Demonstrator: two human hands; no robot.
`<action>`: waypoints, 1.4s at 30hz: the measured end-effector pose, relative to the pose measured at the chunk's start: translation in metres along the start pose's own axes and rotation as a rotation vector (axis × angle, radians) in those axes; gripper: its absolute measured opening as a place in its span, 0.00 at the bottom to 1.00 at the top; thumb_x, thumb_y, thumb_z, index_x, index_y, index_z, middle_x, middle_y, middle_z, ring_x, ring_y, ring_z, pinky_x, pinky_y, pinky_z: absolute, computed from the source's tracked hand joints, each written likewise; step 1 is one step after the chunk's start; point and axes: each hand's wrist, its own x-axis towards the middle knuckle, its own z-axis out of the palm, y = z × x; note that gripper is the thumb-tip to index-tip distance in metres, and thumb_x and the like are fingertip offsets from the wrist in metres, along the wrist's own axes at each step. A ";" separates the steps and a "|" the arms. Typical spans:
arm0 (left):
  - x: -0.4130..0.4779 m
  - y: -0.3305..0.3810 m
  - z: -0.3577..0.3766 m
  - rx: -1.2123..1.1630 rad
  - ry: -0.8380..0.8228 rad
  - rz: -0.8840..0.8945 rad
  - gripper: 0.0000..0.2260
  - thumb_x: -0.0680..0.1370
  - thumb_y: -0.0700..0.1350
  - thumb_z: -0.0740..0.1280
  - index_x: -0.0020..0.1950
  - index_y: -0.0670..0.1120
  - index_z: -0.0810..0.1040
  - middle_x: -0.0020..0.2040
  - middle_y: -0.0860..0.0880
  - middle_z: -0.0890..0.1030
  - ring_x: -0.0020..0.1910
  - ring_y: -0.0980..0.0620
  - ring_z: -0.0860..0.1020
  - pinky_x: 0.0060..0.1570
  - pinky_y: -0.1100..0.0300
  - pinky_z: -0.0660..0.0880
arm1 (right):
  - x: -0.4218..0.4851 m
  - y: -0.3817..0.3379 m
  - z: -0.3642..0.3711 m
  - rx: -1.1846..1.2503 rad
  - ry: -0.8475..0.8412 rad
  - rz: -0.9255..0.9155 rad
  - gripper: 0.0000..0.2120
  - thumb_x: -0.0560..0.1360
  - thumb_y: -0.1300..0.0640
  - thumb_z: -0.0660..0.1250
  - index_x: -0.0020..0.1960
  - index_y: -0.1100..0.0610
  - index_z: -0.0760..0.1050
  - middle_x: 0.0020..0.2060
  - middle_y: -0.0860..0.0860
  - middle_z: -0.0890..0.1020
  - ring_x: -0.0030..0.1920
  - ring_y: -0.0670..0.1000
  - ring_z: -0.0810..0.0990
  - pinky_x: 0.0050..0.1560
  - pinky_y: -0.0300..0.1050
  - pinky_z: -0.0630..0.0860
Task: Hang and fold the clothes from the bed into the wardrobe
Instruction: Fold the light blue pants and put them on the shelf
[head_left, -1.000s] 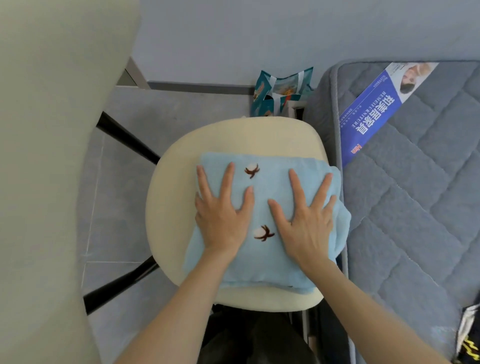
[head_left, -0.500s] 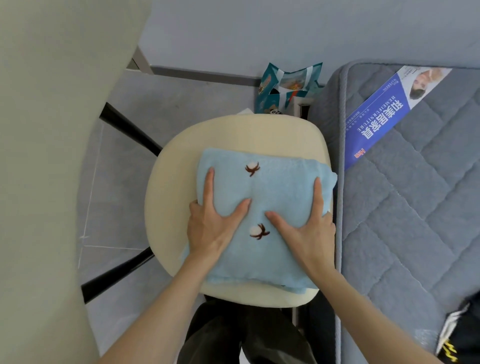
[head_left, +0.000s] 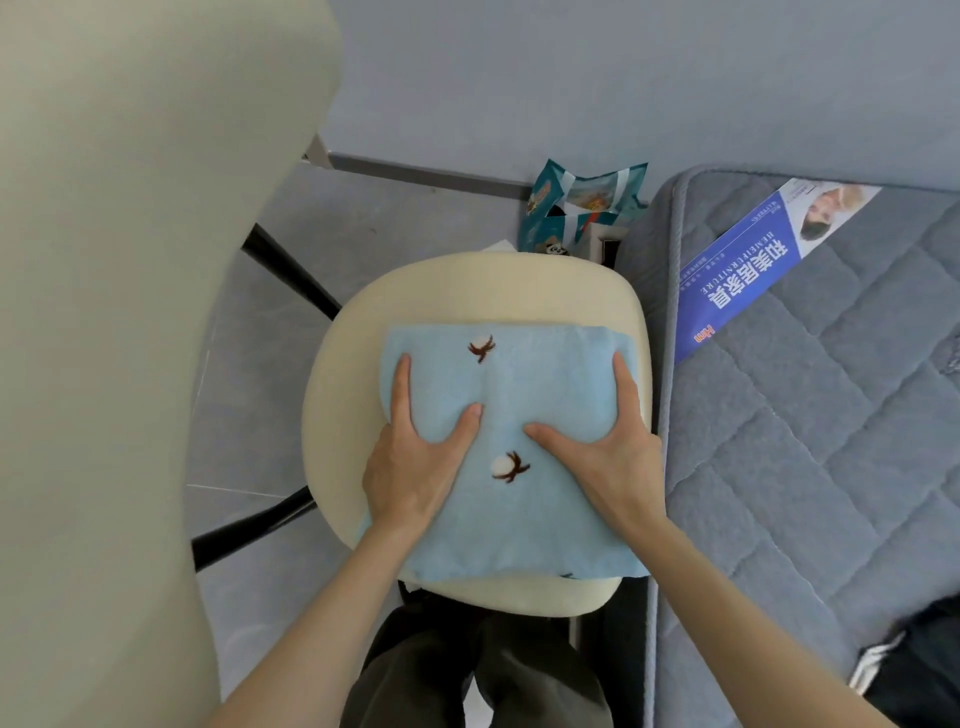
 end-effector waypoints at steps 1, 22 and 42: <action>-0.009 0.005 -0.008 -0.033 0.011 -0.002 0.38 0.66 0.75 0.60 0.69 0.76 0.42 0.56 0.65 0.71 0.50 0.52 0.75 0.45 0.57 0.68 | -0.004 -0.006 -0.006 -0.007 -0.006 -0.019 0.52 0.54 0.27 0.73 0.68 0.23 0.44 0.42 0.35 0.68 0.46 0.47 0.69 0.49 0.45 0.68; -0.226 0.100 -0.226 -0.286 0.404 0.185 0.36 0.67 0.75 0.60 0.67 0.77 0.41 0.50 0.68 0.68 0.46 0.54 0.70 0.45 0.54 0.67 | -0.219 -0.189 -0.135 0.065 0.003 -0.562 0.50 0.56 0.30 0.74 0.69 0.25 0.48 0.53 0.39 0.75 0.53 0.46 0.76 0.51 0.45 0.72; -0.544 -0.165 -0.446 -0.311 0.962 0.027 0.29 0.74 0.71 0.54 0.72 0.71 0.45 0.71 0.53 0.70 0.65 0.43 0.72 0.61 0.48 0.68 | -0.605 -0.216 0.010 0.041 -0.507 -1.061 0.48 0.60 0.26 0.70 0.72 0.31 0.47 0.60 0.41 0.73 0.59 0.51 0.75 0.58 0.52 0.73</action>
